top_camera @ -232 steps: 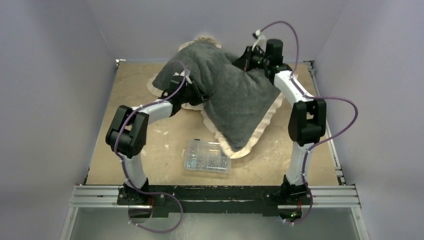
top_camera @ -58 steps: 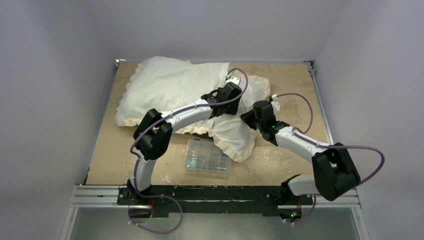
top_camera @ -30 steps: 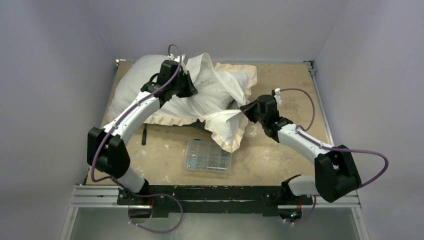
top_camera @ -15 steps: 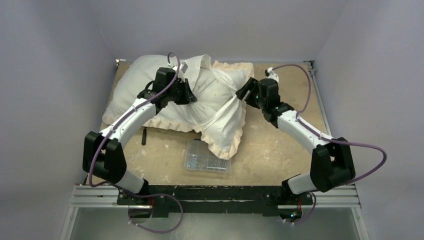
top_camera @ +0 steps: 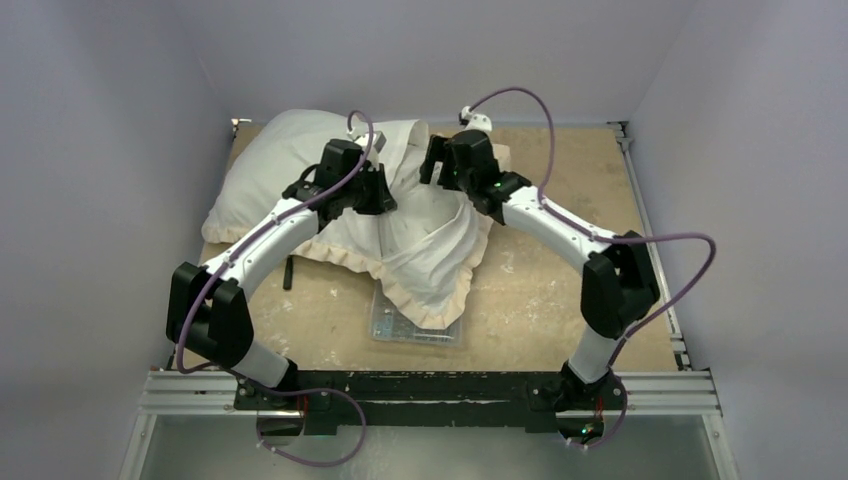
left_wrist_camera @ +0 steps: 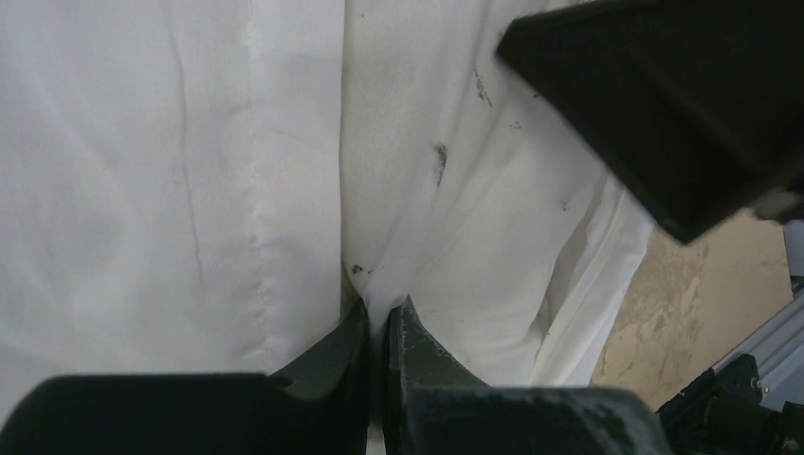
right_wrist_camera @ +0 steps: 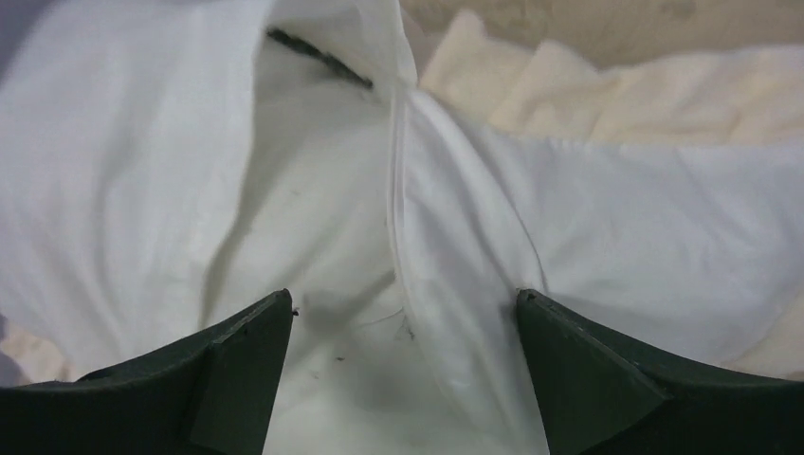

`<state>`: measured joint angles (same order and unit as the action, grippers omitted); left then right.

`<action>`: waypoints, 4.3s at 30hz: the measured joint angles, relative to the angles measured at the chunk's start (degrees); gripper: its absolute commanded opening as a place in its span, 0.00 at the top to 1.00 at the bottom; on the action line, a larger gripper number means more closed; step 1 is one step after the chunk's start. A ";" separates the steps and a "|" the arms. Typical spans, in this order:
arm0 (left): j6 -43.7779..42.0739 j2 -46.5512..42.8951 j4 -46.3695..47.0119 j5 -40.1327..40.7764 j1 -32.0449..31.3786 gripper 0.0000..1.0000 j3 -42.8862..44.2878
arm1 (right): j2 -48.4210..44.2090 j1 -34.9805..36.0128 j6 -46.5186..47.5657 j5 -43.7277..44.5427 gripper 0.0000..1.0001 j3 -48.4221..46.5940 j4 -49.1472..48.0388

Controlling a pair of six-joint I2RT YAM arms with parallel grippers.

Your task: Remove the pillowcase from the pillow

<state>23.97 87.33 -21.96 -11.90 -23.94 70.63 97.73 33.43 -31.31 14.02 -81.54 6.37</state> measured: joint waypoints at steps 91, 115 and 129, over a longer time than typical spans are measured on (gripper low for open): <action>6.49 26.32 -6.16 0.42 0.61 1.00 33.88 | -12.44 9.38 18.21 -30.16 1.00 23.85 -10.67; 12.35 29.24 -0.39 0.37 2.03 1.00 41.40 | -13.27 13.86 11.72 -25.05 0.70 25.59 -9.22; 15.93 18.88 9.27 -7.72 1.84 0.63 23.39 | -32.48 15.19 4.87 -8.26 0.08 22.53 -7.34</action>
<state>39.90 106.21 -12.69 -19.62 -22.11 94.02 65.25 48.62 -26.44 5.76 -59.00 -0.97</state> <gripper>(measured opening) 0.270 0.799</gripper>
